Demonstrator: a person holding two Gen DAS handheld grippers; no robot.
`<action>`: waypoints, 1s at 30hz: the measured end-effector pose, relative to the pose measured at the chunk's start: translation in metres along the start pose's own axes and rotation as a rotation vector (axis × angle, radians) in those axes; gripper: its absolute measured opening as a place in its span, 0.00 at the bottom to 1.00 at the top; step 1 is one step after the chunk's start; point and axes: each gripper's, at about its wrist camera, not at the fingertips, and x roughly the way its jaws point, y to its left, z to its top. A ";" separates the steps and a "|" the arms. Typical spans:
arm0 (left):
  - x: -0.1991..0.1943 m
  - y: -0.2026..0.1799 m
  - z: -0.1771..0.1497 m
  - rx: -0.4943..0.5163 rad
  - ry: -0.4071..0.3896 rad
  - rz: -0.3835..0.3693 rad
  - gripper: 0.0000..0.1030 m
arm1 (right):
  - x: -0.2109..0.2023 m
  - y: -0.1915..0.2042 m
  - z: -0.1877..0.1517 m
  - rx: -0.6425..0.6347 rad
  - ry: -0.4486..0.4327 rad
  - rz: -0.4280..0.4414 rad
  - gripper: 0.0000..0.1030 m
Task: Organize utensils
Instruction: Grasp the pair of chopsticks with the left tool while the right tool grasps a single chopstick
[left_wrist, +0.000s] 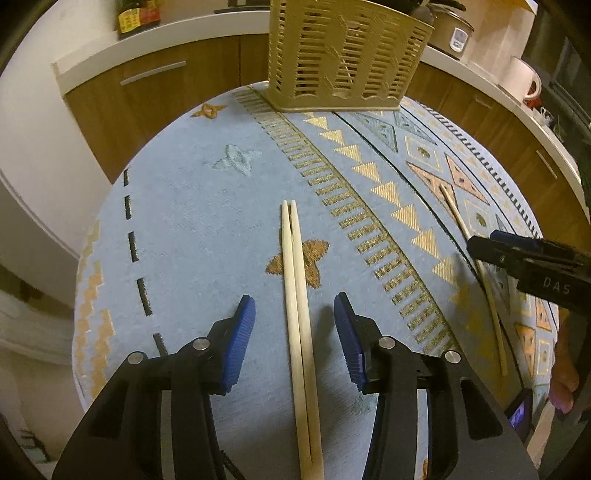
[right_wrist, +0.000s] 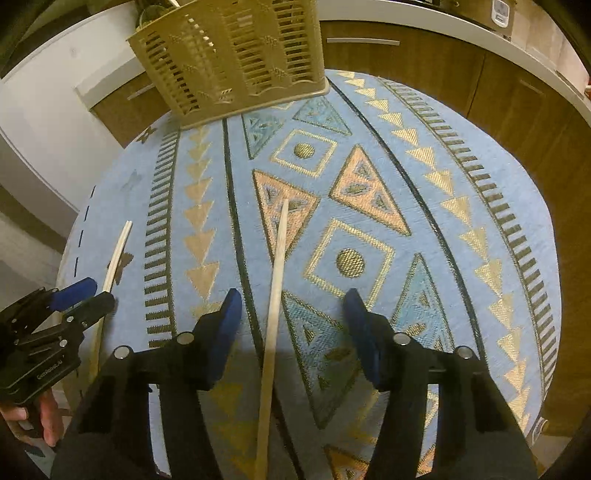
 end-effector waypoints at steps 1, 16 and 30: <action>0.000 -0.001 0.000 0.004 0.001 0.002 0.41 | 0.000 0.001 0.000 -0.005 0.007 -0.002 0.47; 0.011 -0.022 0.015 0.159 0.069 0.074 0.23 | 0.003 0.033 -0.001 -0.158 0.083 -0.069 0.22; 0.005 -0.020 0.015 0.100 0.031 0.014 0.09 | -0.004 0.024 -0.009 -0.162 0.050 -0.045 0.04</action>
